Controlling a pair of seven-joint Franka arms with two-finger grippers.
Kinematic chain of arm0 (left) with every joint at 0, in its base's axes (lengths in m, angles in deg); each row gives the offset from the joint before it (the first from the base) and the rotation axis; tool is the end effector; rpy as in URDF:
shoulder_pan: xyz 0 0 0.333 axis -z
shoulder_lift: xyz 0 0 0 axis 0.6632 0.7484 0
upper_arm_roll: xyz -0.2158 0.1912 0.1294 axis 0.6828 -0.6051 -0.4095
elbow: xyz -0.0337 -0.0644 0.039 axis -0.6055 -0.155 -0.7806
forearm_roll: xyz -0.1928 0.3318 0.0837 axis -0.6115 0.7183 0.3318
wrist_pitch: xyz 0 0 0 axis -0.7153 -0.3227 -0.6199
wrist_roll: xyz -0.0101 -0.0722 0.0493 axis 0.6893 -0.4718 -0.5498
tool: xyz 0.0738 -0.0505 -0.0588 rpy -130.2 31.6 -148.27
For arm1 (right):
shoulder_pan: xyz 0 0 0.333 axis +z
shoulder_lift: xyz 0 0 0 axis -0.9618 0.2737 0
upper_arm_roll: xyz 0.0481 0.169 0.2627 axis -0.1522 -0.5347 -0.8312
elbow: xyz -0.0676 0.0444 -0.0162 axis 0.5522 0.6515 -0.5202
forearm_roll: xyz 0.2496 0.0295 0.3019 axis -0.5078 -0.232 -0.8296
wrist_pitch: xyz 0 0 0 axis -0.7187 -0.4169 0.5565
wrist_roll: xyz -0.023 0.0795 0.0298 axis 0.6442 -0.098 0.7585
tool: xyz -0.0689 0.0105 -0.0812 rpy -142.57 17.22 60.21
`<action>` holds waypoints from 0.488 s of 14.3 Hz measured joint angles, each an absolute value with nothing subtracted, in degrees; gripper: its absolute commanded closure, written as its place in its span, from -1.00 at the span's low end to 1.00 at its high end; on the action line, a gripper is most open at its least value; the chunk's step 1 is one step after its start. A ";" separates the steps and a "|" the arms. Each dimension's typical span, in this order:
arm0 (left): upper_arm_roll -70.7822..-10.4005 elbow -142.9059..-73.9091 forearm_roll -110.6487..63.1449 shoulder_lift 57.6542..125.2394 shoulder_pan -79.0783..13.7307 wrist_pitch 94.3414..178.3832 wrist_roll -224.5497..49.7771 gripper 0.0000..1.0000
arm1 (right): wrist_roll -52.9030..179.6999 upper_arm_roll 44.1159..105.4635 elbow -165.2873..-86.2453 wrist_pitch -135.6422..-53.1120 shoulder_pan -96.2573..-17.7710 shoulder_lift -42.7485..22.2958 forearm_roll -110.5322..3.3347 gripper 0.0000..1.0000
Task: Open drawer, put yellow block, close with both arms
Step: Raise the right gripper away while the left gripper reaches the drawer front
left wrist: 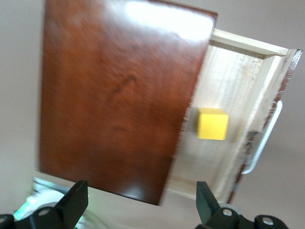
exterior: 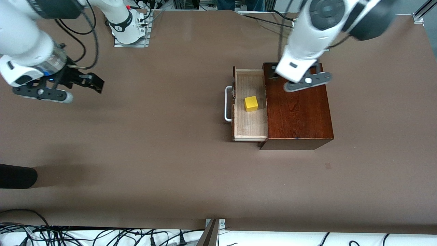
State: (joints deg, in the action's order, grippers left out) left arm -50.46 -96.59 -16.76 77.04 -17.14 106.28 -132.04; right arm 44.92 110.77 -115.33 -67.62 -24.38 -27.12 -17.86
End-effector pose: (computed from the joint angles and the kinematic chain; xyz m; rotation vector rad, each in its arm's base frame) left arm 0.5043 -0.3208 0.5271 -2.9949 -0.4854 0.3019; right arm 0.5673 0.1066 0.5860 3.0660 -0.1378 -0.1080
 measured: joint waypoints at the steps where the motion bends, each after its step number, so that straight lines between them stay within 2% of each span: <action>1: -49.59 -96.49 -17.01 78.47 -15.87 108.30 -137.10 -1.00 | 47.33 110.84 -116.38 -67.61 -25.48 -28.02 -17.85 -1.00; 4: -48.82 -96.26 -17.08 82.88 -11.58 114.31 -148.78 -1.00 | 54.07 107.90 -118.99 -67.60 -31.66 -30.14 -17.84 -1.00; 7: -48.75 -94.52 -17.30 88.03 -7.98 119.11 -159.16 -1.00 | 58.21 98.11 -121.34 -68.39 -43.35 -31.75 -17.83 -1.00</action>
